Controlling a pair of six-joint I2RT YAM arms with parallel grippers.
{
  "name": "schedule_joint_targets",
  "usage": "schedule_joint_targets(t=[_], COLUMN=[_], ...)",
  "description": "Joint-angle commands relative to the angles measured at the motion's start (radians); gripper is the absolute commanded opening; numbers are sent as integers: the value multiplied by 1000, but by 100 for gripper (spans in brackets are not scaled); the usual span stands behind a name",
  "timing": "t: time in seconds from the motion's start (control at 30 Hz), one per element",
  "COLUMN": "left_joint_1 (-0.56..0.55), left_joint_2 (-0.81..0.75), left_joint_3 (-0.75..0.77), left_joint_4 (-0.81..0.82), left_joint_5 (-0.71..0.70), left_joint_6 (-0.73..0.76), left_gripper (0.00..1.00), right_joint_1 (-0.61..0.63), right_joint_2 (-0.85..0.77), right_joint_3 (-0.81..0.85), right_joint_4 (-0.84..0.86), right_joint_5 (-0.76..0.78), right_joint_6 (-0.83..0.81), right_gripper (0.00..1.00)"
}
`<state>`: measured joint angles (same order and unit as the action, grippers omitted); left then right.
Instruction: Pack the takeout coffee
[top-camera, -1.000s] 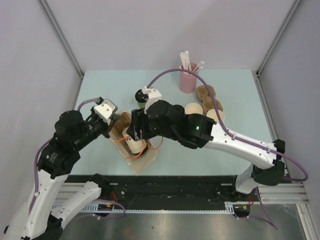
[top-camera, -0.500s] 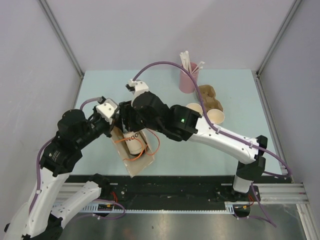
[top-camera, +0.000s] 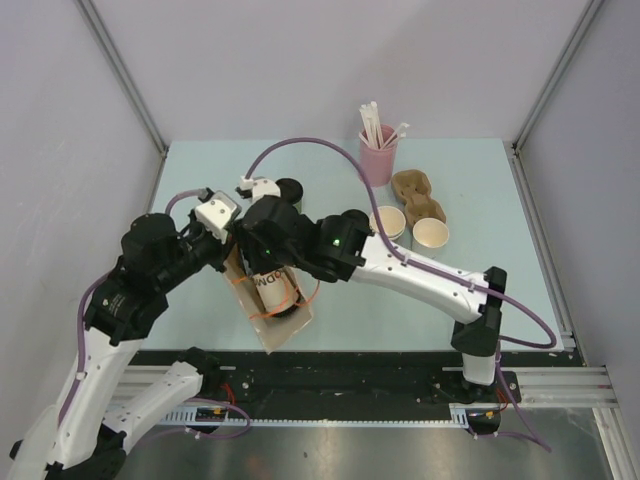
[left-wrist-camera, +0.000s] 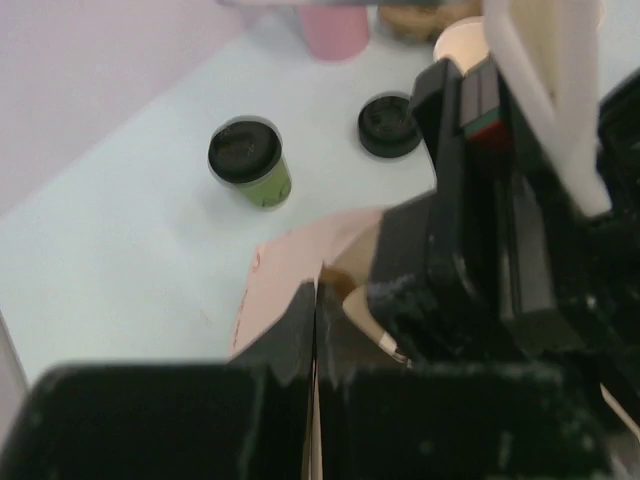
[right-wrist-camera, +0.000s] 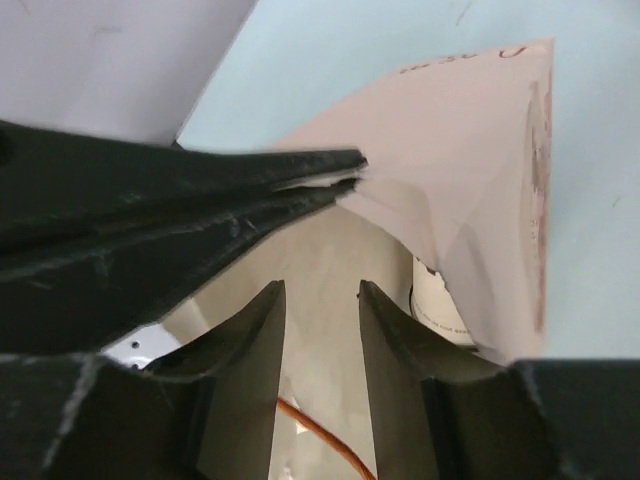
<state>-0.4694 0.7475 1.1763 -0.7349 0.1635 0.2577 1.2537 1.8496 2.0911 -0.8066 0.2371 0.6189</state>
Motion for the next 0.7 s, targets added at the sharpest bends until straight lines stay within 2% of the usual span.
schedule_joint_targets(t=[0.0, 0.07, 0.17, 0.37, 0.47, 0.53, 0.57, 0.6, 0.67], left_joint_1=[-3, -5, -3, -5, -3, -3, -3, -5, -5], left_joint_2=[15, 21, 18, 16, 21, 16, 13, 9, 4], left_joint_3=[40, 49, 51, 46, 49, 46, 42, 40, 31], left_joint_4=[42, 40, 42, 39, 35, 26, 19, 6, -3], left_joint_5=[25, 42, 77, 97, 99, 111, 120, 129, 148], left_joint_6=[-24, -40, -61, -118, -138, -169, -188, -195, -198], left_gripper=[0, 0, 0, 0, 0, 0, 1, 0, 0], right_joint_1=[15, 4, -28, -37, -54, -71, -80, -77, -70], right_joint_2=[62, 63, 22, -29, -32, -29, -30, -33, -32], right_joint_3=[73, 60, -44, -242, -285, -293, -305, -315, -333], right_joint_4=[-65, -89, -74, 76, 129, 132, 136, 150, 184], right_joint_5=[-134, -173, -196, -219, -182, -127, -110, -93, -44], right_joint_6=[-151, -185, -218, -387, -340, -227, -208, -196, -196], right_gripper=[42, 41, 42, 52, 62, 68, 71, 78, 82])
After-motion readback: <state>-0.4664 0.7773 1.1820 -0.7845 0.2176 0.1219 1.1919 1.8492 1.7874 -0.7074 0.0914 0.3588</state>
